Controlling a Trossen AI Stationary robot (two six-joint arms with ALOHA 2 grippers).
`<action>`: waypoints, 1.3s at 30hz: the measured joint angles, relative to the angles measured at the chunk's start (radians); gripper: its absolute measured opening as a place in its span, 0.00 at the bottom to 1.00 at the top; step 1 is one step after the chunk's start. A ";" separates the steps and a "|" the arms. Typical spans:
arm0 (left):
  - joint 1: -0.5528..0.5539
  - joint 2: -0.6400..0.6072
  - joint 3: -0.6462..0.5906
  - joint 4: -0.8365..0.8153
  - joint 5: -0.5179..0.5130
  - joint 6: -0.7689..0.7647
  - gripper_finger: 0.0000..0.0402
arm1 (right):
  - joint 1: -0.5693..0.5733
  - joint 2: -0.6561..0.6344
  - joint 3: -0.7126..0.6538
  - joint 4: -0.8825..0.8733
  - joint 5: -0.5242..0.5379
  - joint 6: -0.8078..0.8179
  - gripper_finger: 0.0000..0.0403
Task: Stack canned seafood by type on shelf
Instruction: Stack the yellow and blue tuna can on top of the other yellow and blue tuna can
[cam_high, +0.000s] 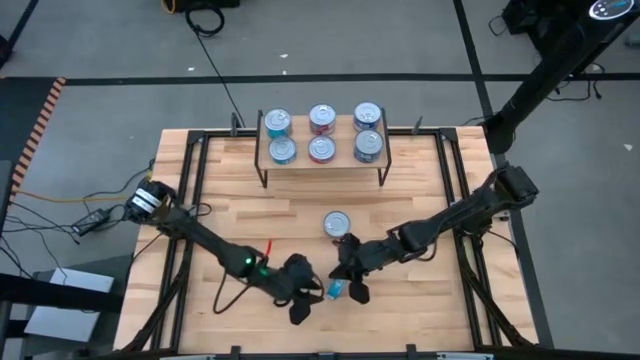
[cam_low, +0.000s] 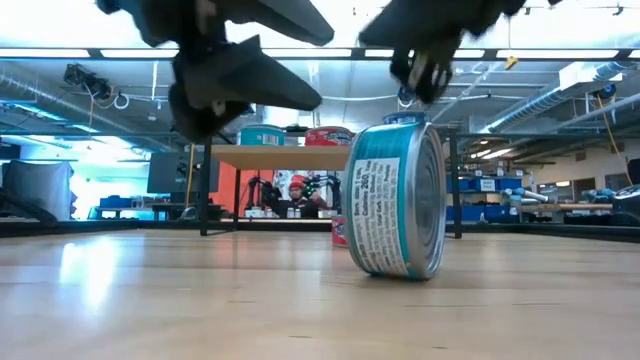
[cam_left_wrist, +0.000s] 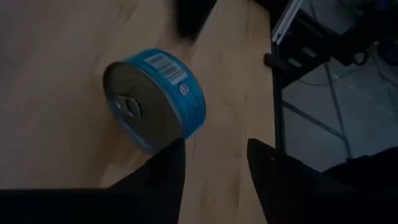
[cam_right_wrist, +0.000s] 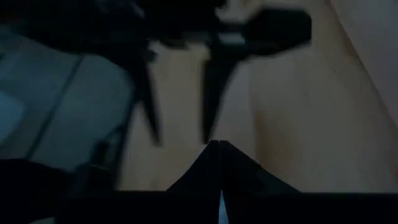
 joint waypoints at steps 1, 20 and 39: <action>-0.013 0.000 0.000 -0.003 -0.028 -0.001 0.44 | -0.001 -0.023 0.007 -0.016 -0.026 -0.011 0.03; -0.096 0.063 0.072 -0.090 -0.297 -0.189 0.44 | 0.110 -0.131 -0.116 -0.272 -0.278 -0.098 0.02; -0.169 0.243 0.384 -0.525 -0.320 -0.434 0.44 | 0.225 0.199 -0.063 0.179 0.151 0.144 0.02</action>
